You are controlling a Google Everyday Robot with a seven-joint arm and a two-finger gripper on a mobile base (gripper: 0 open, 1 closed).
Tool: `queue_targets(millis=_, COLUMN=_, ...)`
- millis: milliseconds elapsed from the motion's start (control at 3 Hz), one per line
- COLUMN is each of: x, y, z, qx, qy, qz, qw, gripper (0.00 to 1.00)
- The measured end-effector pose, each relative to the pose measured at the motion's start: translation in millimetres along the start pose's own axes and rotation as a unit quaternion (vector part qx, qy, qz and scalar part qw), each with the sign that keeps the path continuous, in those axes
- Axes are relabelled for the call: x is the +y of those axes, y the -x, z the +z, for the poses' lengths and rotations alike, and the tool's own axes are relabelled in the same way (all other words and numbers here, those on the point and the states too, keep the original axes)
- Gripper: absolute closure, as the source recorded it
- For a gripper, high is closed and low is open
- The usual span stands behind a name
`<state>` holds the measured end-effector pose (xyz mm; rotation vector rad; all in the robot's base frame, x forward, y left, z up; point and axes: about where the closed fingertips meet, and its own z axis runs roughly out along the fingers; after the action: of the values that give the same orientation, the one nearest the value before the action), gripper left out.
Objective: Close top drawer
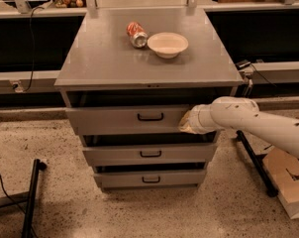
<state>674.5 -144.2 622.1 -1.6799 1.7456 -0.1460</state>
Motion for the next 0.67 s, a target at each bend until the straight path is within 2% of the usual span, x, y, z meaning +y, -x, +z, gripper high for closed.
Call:
queue_targets(millis=333, x=0.0, y=0.0, z=0.0, qx=0.000, qy=0.000, qz=0.000, qw=1.0000, gripper=1.00)
queue_targets(millis=667, x=31.0, y=6.0, z=-16.3, qx=-0.021, qy=0.018, qz=0.003, qw=0.9996, gripper=1.00)
